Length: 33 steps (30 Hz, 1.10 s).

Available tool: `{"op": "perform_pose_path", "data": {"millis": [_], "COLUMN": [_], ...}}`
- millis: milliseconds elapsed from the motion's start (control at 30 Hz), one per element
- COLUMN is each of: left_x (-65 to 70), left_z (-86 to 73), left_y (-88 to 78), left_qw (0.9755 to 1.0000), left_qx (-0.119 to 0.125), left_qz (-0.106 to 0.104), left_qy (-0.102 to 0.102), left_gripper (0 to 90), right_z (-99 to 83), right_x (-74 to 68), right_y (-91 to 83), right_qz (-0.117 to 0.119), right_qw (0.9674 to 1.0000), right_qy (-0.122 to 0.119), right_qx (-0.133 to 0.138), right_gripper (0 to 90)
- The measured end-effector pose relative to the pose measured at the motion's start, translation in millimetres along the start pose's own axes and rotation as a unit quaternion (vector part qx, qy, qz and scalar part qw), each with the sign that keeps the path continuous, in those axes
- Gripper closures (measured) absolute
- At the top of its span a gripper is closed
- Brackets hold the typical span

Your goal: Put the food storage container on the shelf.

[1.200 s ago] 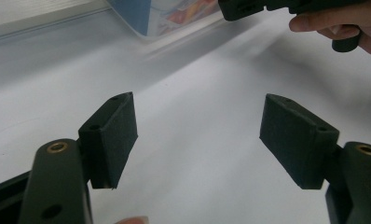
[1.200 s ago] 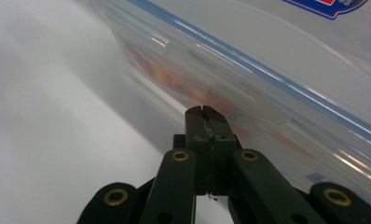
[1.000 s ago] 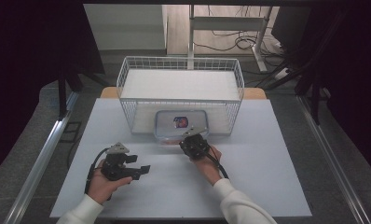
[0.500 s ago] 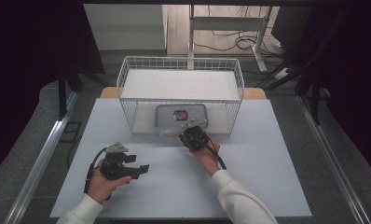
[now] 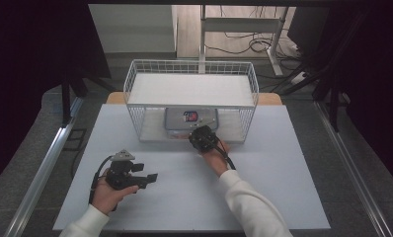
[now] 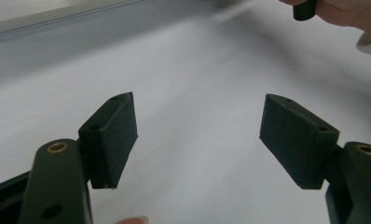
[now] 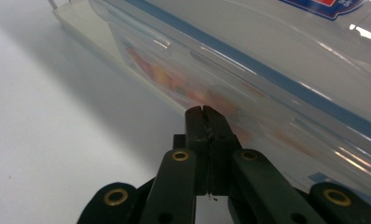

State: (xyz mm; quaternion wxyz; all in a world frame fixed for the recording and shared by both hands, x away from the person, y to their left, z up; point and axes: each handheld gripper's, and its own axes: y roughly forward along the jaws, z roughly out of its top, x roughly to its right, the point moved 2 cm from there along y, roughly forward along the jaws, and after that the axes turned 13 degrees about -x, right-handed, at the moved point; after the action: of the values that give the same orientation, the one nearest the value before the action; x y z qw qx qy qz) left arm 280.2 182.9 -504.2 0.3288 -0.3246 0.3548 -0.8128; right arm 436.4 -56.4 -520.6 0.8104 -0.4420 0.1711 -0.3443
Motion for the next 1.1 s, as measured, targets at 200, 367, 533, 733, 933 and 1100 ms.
{"op": "perform_pose_path", "data": {"millis": [200, 367, 533, 733, 933, 1100], "left_x": [-1.3, -4.7, -6.9, -3.6, -2.8, -6.2], "left_z": [0.5, -0.8, -0.6, -0.9, -5.8, -8.7], "left_y": [-1.1, -2.1, -4.9, -6.2, -12.4, -15.7], "left_qw": [1.0, 1.0, 0.9994, 0.9995, 0.9996, 0.9992], "left_qx": [0.003, 0.003, 0.011, 0.015, 0.026, 0.033], "left_qz": [-0.005, -0.006, -0.022, -0.02, 0.001, 0.013], "left_qy": [-0.004, -0.007, -0.022, -0.021, -0.015, -0.02], "left_gripper": [27.3, 27.2, 27.3, 27.3, 27.6, 27.7], "right_z": [6.9, 8.8, 7.0, -6.9, -39.1, -82.9], "right_x": [0.5, -2.8, -10.9, -10.4, -6.5, -11.2], "right_y": [3.7, 3.3, -8.8, -37.2, -81.8, -115.7], "right_qz": [-0.002, 0.0, 0.0, 0.01, 0.029, 0.062], "right_qw": [1.0, 1.0, 0.9997, 0.9992, 0.9992, 0.9973], "right_qy": [0.007, 0.007, -0.025, -0.039, -0.018, -0.019], "right_qx": [-0.006, -0.006, -0.004, 0.003, 0.019, 0.032], "right_gripper": [88.6, 88.6, 88.6, 88.6, 88.6, 88.5]}}
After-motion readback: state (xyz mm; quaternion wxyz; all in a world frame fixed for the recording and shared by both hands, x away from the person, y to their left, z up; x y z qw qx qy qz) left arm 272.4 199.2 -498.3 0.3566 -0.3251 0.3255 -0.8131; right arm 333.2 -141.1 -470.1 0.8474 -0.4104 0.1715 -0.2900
